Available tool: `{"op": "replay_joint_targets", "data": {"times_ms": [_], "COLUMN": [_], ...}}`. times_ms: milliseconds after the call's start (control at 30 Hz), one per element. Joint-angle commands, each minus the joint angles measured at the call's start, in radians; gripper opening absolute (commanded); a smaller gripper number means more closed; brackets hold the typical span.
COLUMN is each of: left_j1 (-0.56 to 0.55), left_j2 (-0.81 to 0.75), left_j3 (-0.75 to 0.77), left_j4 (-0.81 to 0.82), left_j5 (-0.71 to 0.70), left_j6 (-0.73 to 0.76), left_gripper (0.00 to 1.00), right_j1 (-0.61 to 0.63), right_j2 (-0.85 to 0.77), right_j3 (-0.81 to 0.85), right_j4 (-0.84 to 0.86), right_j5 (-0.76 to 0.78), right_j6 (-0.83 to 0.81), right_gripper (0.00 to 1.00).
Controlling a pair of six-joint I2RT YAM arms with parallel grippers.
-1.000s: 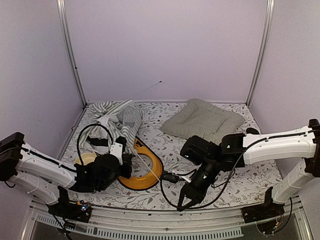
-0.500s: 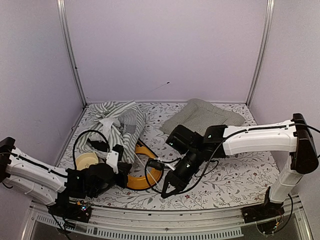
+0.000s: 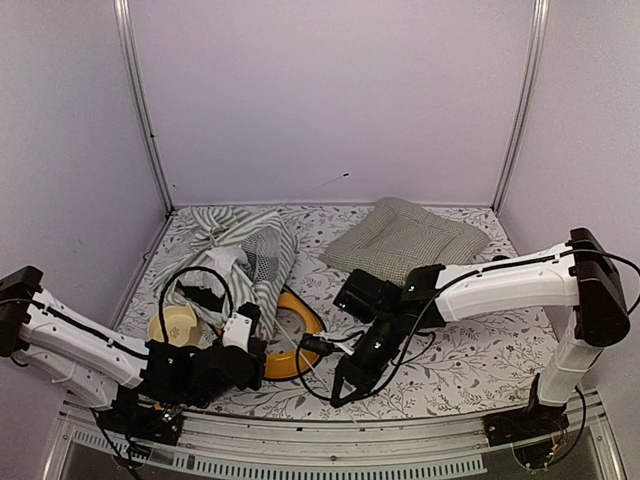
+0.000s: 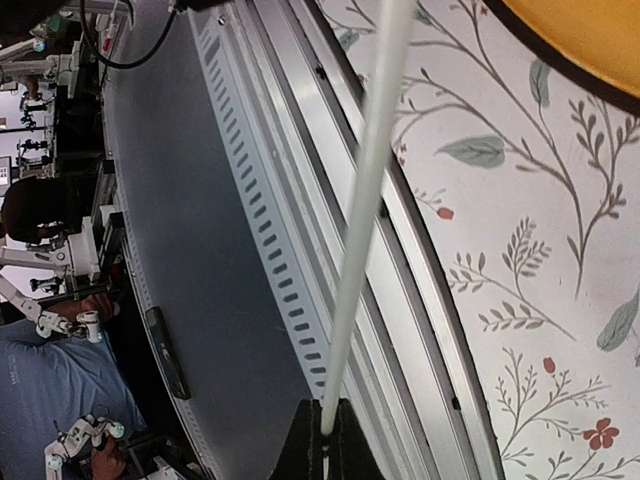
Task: Set up the pet tent
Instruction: Adjust the tent at the center of the board.
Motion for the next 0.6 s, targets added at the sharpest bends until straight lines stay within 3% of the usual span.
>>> {"op": "replay_joint_targets", "data": {"times_ms": [0, 300, 567], "left_j1": [0.016, 0.117, 0.148], "left_j2": [0.017, 0.079, 0.155], "left_j3": [0.010, 0.037, 0.068], "left_j4": [0.013, 0.114, 0.156], "left_j5": [0.039, 0.236, 0.334], "left_j6": [-0.008, 0.102, 0.133], "left_gripper": [0.00, 0.00, 0.00], "right_j1": [-0.002, 0.142, 0.186], "right_j2": [-0.086, -0.293, -0.510], "right_j3": [-0.111, -0.391, -0.591], "right_j4": [0.030, 0.105, 0.169], "right_j5": [0.021, 0.005, 0.018], "right_j6": [-0.025, 0.130, 0.313], "right_gripper": [0.00, 0.00, 0.00]}}
